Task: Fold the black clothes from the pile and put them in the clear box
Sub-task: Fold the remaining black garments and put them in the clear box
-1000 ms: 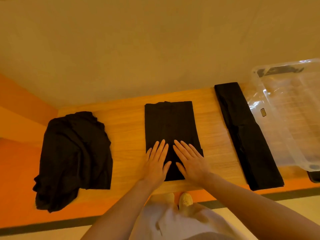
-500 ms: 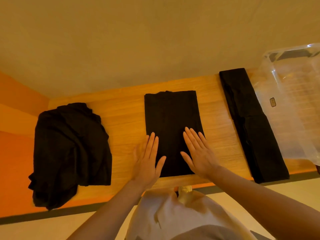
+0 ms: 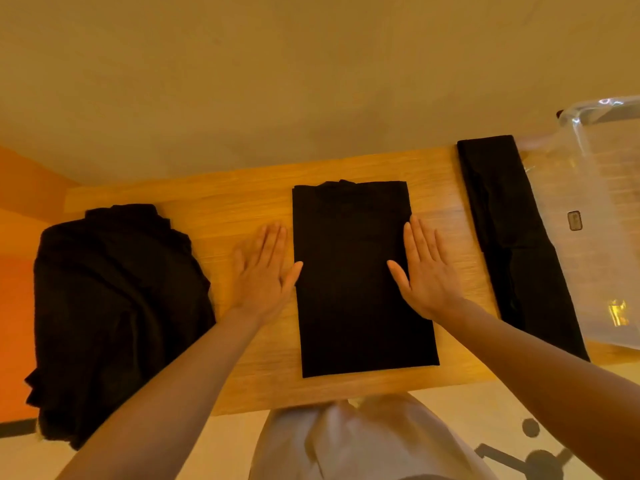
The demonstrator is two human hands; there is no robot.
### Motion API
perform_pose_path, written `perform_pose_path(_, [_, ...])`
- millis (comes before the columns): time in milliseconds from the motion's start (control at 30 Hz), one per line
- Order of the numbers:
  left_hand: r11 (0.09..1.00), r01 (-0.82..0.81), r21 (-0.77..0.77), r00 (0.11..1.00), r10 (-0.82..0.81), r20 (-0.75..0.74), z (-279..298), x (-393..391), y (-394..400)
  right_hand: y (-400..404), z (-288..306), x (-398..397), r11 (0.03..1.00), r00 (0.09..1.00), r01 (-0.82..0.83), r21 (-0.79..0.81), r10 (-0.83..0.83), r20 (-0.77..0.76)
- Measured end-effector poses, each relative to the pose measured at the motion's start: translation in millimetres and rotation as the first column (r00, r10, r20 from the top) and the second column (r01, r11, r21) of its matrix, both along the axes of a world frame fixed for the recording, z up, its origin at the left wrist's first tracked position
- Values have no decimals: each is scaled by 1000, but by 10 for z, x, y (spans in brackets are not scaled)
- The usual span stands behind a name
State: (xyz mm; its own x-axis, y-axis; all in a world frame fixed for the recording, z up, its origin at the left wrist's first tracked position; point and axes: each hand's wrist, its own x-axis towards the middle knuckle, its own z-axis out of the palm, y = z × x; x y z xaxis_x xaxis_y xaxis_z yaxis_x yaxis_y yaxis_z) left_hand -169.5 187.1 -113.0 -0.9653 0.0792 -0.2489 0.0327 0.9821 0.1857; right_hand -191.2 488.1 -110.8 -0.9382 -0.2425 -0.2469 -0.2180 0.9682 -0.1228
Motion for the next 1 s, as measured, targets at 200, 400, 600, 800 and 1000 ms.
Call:
perform_pose_path(200, [990, -5, 142, 994, 20, -107, 153, -408, 236, -370, 93, -449, 994, 996, -46, -97, 38, -85])
perform_pose_path(400, [955, 294, -31, 955, -295, -17, 77, -907, 553, -444, -27, -853, 995, 997, -72, -70, 69, -41])
perform_pose_path(600, [992, 104, -67, 990, -97, 97, 54, -1073, 23, 5, -31, -956, 999, 999, 33, 8, -33, 18])
perform_pose_path(800, [1000, -7, 23, 1000, 7, 23, 116, -726, -120, 118, 46, -654, 999, 1000, -3, -49, 2, -24])
perform_pose_path(1000, [953, 301, 26, 948, -296, -113, 180, -8, 190, 92, 174, -14, 971, 976, -212, -114, 204, -79])
